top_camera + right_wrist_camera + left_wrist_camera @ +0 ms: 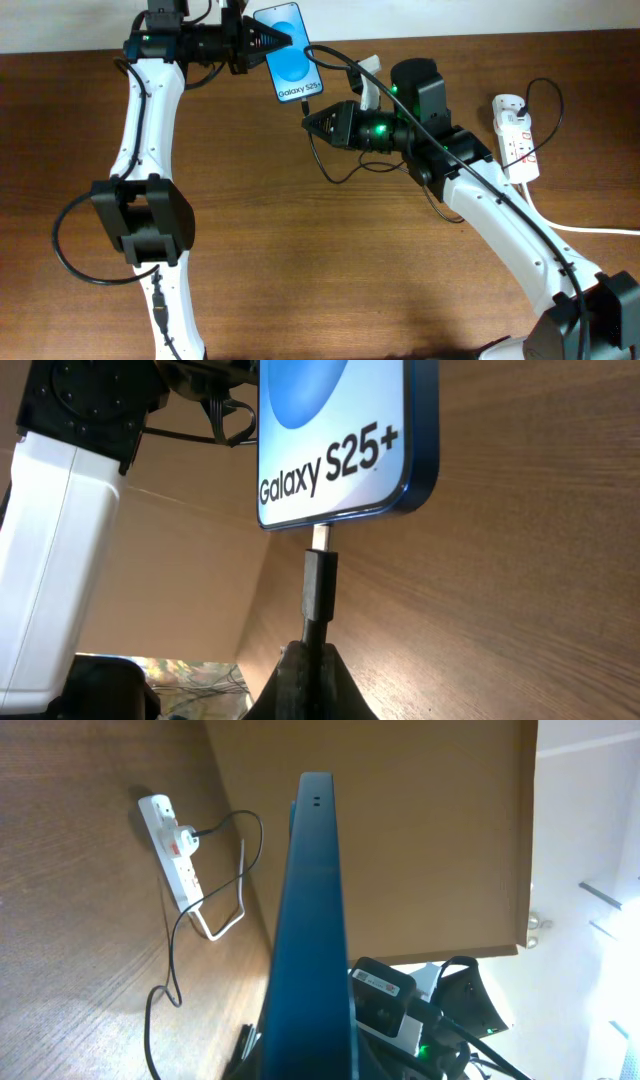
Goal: Plug charger to phone and switch on socket
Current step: 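Push the cable plug up into the phone's bottom port with the right gripper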
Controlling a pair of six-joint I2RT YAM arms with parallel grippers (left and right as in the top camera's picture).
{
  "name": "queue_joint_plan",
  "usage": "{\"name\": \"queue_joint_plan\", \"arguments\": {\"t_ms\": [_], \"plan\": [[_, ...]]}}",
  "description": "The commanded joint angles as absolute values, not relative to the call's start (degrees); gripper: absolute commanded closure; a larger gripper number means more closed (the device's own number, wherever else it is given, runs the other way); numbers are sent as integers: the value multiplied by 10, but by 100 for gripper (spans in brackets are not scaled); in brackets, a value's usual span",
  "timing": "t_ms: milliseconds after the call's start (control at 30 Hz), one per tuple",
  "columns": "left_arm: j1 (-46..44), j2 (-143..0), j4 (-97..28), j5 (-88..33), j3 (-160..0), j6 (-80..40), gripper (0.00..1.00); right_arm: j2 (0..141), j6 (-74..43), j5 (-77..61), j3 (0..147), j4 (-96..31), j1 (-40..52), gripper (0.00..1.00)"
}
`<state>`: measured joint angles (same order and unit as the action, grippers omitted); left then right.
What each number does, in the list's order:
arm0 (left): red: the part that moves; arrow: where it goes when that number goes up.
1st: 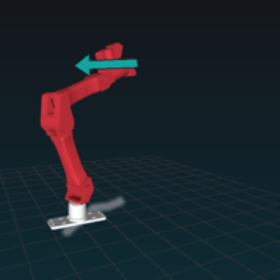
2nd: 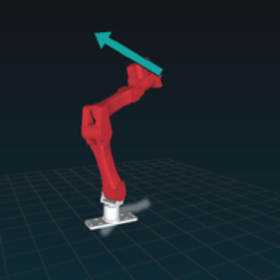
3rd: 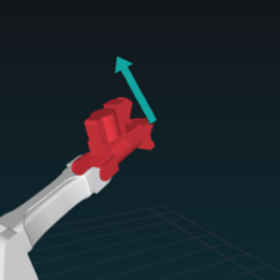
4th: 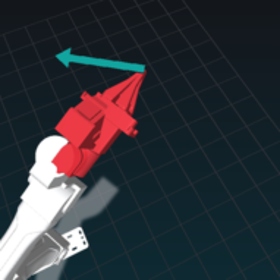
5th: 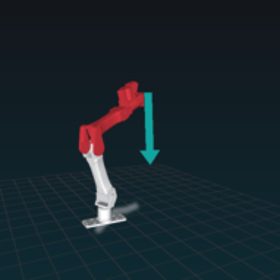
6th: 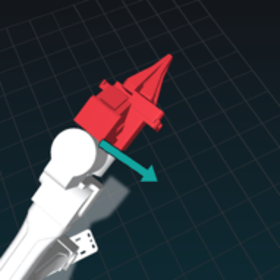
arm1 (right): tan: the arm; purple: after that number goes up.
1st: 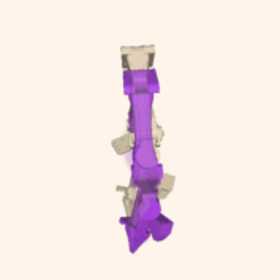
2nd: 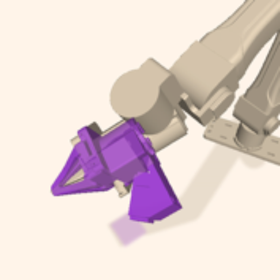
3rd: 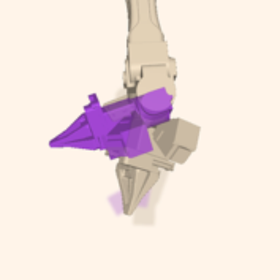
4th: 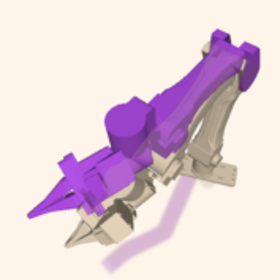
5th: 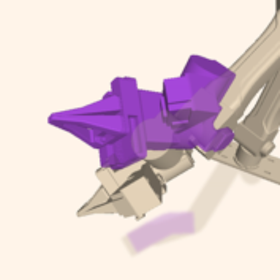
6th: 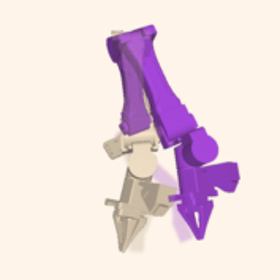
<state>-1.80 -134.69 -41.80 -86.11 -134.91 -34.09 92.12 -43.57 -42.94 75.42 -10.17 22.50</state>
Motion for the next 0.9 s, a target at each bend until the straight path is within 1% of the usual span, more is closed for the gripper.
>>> {"name": "queue_joint_plan", "arguments": {"t_ms": [0,267,433,633,733,867], "plan": [[-28,-1345,-416,-894,-1358,-342,100,923,-436,-417,755,-89,228,96],[-41,-1345,-417,-894,-1358,-338,100,923,-435,-413,755,-88,227,96],[-42,-1345,-417,-901,-1358,-338,100,923,-418,-416,755,-94,191,96],[-62,-1345,-417,-901,-1358,-338,100,923,-407,-413,755,-91,190,96],[-64,-1345,-419,-901,-1358,-338,100,923,-408,-414,755,-89,172,96],[-64,-1345,-424,-901,-1358,-337,100,923,-408,-413,755,-65,171,96]]}}
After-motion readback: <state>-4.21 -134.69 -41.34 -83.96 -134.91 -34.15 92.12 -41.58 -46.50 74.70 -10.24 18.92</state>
